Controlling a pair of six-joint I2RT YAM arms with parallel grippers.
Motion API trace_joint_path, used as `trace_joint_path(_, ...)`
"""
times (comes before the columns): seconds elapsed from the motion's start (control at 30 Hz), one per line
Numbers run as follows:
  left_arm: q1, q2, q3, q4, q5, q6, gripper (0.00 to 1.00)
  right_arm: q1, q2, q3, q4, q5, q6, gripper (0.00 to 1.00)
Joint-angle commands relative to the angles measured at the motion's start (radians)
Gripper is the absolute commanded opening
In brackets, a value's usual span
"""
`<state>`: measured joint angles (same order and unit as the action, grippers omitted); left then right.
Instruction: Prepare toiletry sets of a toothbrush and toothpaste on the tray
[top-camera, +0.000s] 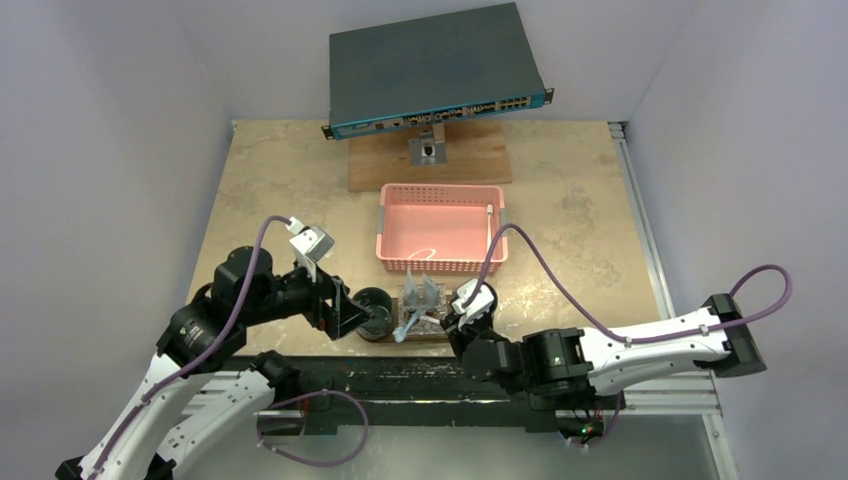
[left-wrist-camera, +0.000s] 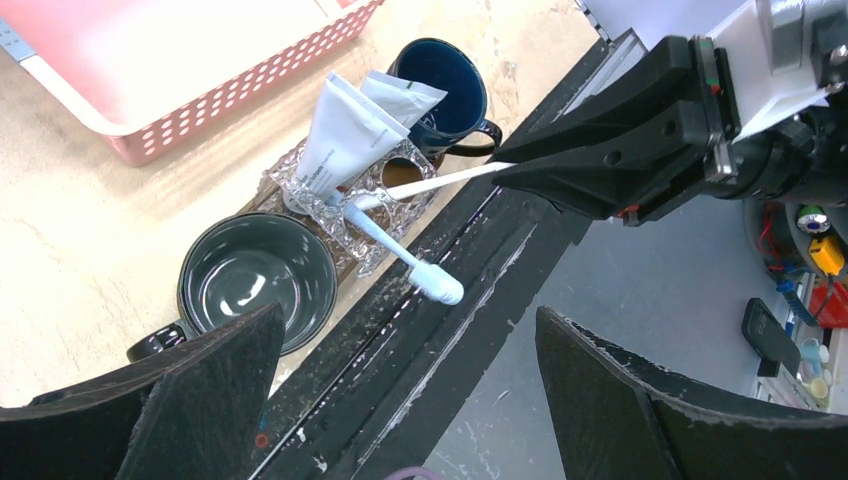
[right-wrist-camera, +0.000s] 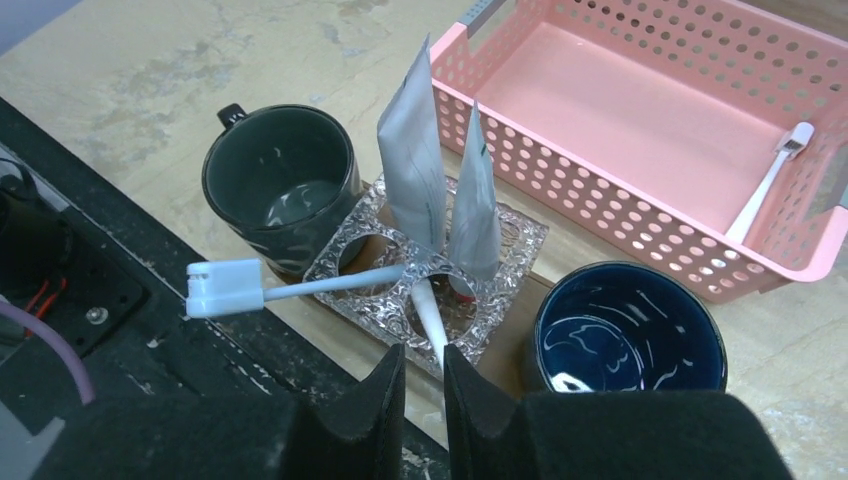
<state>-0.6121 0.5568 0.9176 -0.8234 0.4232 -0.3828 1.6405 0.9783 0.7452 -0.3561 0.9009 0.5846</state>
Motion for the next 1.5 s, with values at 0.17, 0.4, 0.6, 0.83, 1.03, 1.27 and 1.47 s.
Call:
trace_joint_path(0.17, -0.001, -0.001, -0.011, 0.042, 0.016, -0.011, 0.95, 0.065, 0.076, 0.040, -0.074, 0.155, 0.096, 0.21)
trace_joint_path(0.4, -0.001, 0.000, -0.016, 0.049, 0.022, -0.018, 0.95, 0.077, 0.072, 0.050, -0.093, 0.175, 0.106, 0.22)
trace_joint_path(0.6, 0.000, 0.003, -0.013, 0.053, 0.024, -0.020, 0.95, 0.078, 0.038, 0.059, -0.118, 0.195, 0.121, 0.24)
trace_joint_path(0.83, -0.001, 0.016, 0.001, 0.051, 0.030, -0.022, 0.95, 0.077, -0.011, 0.092, -0.187, 0.214, 0.150, 0.33)
trace_joint_path(1.03, -0.001, 0.025, 0.030, 0.033, 0.000, -0.013, 0.95, 0.077, -0.038, 0.142, -0.251, 0.230, 0.143, 0.40)
trace_joint_path(1.27, -0.001, 0.062, 0.087, 0.005, -0.061, 0.010, 0.95, -0.013, -0.085, 0.183, -0.234, 0.209, 0.026, 0.47)
trace_joint_path(1.47, -0.001, 0.112, 0.149, -0.006, -0.152, 0.016, 0.97, -0.218, -0.096, 0.197, -0.097, 0.044, -0.191, 0.50)
